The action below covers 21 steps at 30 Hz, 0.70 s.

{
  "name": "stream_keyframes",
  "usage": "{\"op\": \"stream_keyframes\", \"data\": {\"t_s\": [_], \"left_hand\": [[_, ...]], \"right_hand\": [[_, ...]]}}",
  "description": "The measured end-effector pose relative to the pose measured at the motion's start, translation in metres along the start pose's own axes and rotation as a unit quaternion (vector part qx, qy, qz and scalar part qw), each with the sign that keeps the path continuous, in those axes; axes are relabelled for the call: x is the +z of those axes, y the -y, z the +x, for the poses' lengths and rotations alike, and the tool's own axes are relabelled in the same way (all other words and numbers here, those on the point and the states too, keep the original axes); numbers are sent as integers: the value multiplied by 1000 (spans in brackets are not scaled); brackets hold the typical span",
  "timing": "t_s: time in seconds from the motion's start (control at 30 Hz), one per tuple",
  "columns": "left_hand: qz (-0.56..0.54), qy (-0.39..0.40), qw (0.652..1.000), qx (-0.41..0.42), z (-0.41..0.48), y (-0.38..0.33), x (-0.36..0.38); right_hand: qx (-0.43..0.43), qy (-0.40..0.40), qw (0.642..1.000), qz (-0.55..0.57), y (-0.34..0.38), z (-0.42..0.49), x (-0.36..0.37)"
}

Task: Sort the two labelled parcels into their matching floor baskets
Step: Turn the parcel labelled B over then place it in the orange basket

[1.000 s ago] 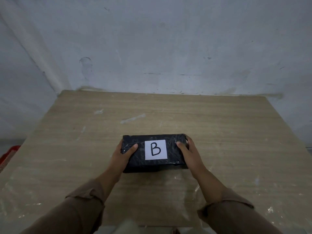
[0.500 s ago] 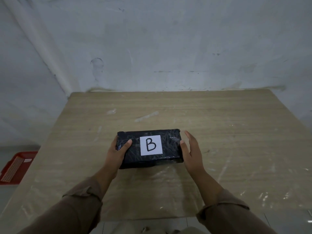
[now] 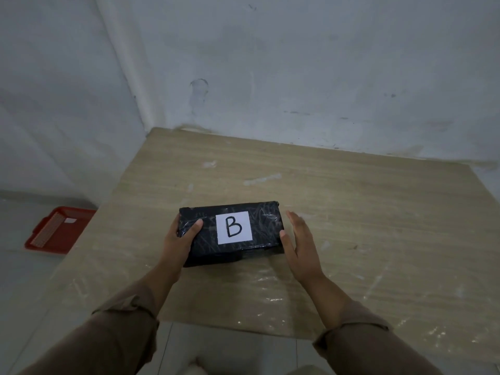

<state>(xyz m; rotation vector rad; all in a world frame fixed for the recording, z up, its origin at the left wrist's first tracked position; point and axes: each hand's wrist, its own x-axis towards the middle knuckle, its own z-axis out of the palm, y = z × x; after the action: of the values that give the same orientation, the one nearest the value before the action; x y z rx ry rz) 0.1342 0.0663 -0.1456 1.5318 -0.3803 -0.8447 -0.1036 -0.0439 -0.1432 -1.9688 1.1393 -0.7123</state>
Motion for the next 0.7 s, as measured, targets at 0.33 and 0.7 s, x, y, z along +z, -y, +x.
{"op": "stream_keyframes", "data": {"t_s": [0.33, 0.7], "left_hand": [[-2, 16, 999, 28, 46, -35, -102], [26, 57, 998, 7, 96, -79, -259]], "right_hand": [[-12, -15, 1000, -15, 62, 27, 72], [33, -93, 994, 40, 161, 9, 225]]}}
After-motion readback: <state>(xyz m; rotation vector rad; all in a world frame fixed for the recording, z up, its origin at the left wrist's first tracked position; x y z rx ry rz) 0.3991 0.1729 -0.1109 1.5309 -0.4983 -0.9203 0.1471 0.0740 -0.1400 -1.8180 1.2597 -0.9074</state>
